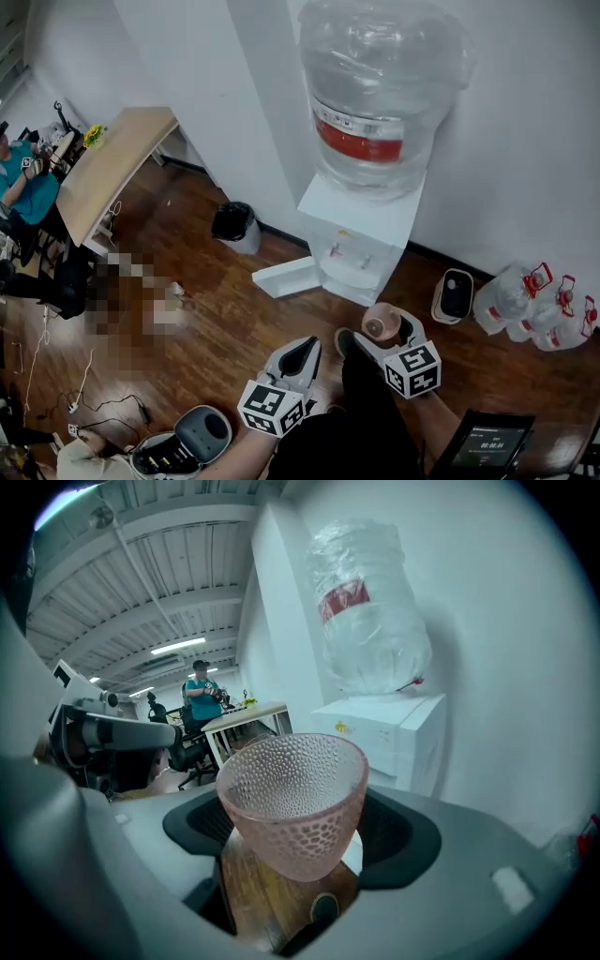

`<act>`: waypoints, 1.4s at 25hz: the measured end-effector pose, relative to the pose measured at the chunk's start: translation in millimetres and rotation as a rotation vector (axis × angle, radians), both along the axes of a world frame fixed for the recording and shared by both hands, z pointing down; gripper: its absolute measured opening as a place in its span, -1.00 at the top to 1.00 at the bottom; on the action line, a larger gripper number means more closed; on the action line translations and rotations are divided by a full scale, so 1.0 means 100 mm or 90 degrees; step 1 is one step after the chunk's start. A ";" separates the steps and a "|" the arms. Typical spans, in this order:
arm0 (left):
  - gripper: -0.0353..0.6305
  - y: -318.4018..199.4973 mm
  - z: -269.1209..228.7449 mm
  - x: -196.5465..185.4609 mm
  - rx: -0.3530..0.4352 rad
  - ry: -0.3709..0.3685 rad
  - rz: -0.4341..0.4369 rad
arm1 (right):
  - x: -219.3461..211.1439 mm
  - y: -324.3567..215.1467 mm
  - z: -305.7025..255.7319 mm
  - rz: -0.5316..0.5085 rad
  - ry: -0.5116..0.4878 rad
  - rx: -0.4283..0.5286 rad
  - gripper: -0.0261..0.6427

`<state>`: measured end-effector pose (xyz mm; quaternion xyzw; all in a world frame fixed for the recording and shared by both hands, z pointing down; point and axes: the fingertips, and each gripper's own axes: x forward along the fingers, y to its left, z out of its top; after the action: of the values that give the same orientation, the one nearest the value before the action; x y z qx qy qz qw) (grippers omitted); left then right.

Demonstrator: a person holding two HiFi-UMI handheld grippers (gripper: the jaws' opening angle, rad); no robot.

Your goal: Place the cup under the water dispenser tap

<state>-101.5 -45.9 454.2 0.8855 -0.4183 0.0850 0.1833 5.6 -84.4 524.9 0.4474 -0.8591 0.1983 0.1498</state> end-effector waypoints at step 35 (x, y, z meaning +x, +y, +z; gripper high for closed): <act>0.89 -1.97 3.10 0.09 -0.098 -0.015 -0.001 | -0.08 -1.97 3.11 0.064 0.040 0.023 -0.23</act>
<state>-92.6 -243.3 764.7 0.8675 -0.4132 0.1269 0.2463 -2.2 -281.5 835.9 0.4984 -0.8340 0.1758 0.1584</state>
